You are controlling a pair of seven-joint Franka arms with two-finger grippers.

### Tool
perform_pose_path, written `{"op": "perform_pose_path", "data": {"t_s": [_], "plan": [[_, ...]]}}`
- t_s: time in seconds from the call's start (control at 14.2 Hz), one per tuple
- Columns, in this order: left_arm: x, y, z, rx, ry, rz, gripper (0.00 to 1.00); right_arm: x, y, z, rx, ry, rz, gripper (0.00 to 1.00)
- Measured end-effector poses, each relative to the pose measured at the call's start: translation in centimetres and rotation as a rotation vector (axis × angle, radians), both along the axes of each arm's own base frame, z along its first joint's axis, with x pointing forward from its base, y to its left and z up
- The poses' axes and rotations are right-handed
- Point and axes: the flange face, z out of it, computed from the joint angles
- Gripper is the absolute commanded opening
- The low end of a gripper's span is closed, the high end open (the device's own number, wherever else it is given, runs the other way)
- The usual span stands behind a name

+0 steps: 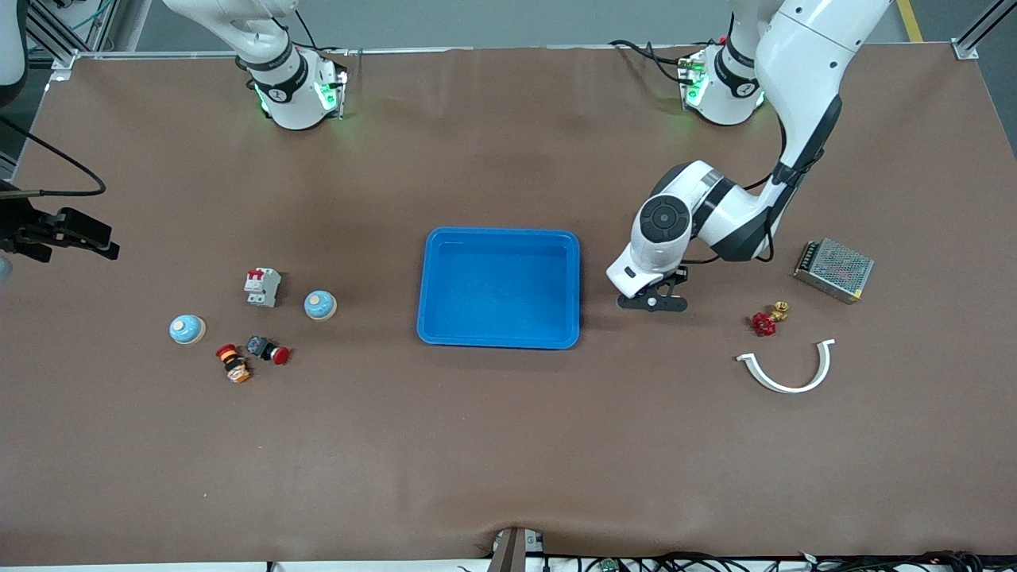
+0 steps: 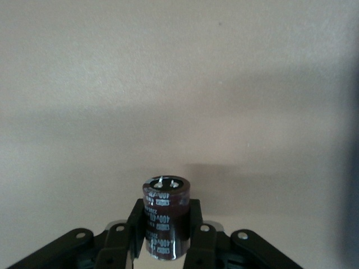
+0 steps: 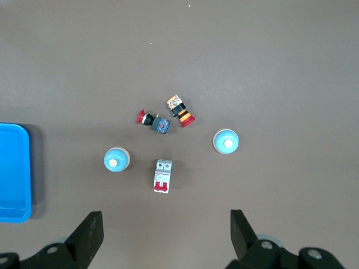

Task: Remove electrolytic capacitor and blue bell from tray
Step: 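Carry the capacitor beside the first capacitor and set it down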

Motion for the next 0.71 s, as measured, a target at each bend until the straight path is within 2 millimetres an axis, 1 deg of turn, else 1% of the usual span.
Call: {"op": "perform_pose_path", "data": {"t_s": [0.35, 0.49, 0.71], "plan": [[-1.7, 0.0, -1.3, -0.03, -0.007, -0.018, 0.0, 0.3, 2.2, -0.4, 0.002, 0.006, 0.038, 1.0], [-2.0, 0.1, -1.3, -0.029, -0.007, -0.02, 0.0, 0.5, 2.4, -0.8, 0.001, 0.005, 0.041, 1.0], [-2.2, 0.2, -1.3, -0.027, -0.007, -0.021, 0.0, 1.0, 1.8, -1.9, 0.001, 0.021, 0.031, 1.0]]}}
